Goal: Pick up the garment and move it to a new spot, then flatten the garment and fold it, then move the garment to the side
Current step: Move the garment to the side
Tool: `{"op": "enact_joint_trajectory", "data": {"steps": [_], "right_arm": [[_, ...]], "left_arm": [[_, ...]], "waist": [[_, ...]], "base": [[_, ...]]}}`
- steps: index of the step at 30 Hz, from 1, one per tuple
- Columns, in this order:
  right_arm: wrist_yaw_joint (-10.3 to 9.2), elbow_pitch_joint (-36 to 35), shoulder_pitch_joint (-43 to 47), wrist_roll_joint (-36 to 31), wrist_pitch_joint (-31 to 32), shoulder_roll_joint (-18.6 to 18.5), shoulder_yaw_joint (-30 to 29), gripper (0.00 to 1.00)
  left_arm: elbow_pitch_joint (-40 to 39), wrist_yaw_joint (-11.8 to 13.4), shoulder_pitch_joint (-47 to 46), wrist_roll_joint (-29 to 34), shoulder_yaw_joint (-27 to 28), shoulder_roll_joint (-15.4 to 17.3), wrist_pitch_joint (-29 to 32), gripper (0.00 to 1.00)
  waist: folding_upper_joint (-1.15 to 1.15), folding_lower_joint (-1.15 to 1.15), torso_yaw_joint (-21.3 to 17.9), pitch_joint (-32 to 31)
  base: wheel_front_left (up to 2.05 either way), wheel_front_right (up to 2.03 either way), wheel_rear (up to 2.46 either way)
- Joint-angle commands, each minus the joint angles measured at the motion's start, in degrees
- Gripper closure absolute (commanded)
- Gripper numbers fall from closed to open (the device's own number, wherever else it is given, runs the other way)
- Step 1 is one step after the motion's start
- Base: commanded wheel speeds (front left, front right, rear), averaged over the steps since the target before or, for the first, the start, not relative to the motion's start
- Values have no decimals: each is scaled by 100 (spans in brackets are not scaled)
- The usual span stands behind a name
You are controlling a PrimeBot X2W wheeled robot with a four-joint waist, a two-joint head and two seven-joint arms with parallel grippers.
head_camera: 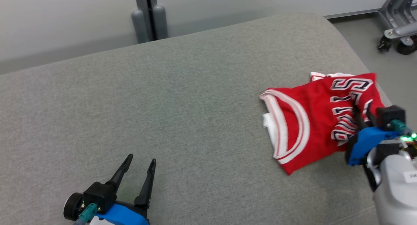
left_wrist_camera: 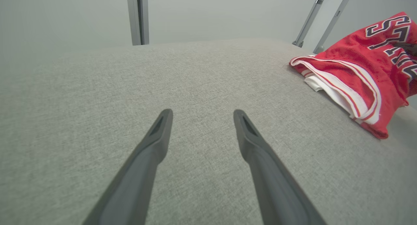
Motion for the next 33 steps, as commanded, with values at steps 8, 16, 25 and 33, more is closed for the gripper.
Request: {"op": "enact_joint_trajectory", "data": {"steps": [8, 16, 25, 33], "right_arm": [[-1, -1535, 165, -1579, 1233, -229, -1439, 100], [-4, -2906, 326, -2218, 1442, 160, -2489, 0], [-1, -3283, 101, -1609, 456, 577, -1913, 0], [-1, -2521, 532, -50, -383, 564, -135, 0]], "left_arm": [[-60, 10, -89, -156, 149, 201, -13, 0], [-129, 10, -167, -250, 156, 345, -13, 0], [-70, 10, -207, -220, 391, 296, -13, 0], [116, 10, -269, 41, 910, 50, -14, 0]], "waist": [[0, 0, 556, 352], [0, 0, 740, 555], [0, 0, 775, 455], [0, 0, 1043, 239]], "base": [[0, 0, 0], [0, 0, 0], [0, 0, 0], [0, 0, 0]]}}
